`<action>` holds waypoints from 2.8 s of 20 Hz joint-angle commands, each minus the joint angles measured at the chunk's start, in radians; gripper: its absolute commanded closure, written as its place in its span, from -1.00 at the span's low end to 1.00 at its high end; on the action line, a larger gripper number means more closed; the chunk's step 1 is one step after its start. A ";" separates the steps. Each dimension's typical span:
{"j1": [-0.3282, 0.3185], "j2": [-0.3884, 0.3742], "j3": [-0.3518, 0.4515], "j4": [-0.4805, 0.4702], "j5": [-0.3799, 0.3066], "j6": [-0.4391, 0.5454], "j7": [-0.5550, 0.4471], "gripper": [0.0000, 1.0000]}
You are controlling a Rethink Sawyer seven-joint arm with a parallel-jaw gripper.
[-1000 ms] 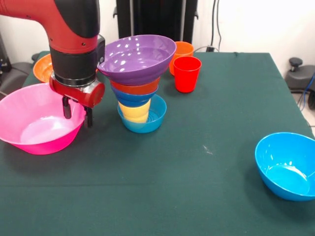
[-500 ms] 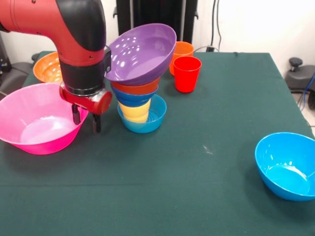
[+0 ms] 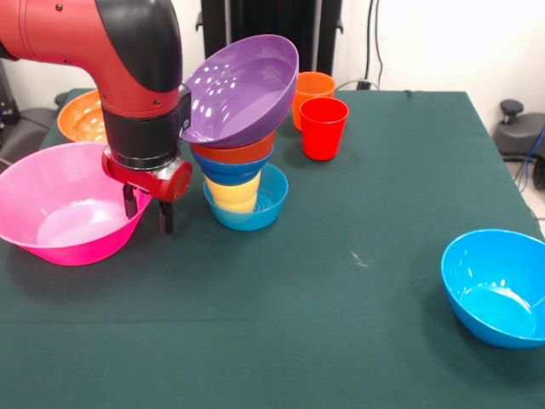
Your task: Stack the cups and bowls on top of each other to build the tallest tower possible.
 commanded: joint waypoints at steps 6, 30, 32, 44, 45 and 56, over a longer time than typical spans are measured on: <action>-0.012 -0.004 0.027 0.048 -0.084 0.008 -0.170 -1.00; -0.001 -0.120 0.041 0.098 -0.037 0.141 -0.186 1.00; 0.007 -0.180 0.039 0.110 -0.017 0.206 -0.202 1.00; 0.053 -0.322 0.056 0.093 0.027 0.432 -0.176 1.00; 0.054 -0.323 0.061 0.094 0.029 0.432 -0.170 1.00; 0.079 -0.375 0.071 0.086 0.069 0.498 -0.153 1.00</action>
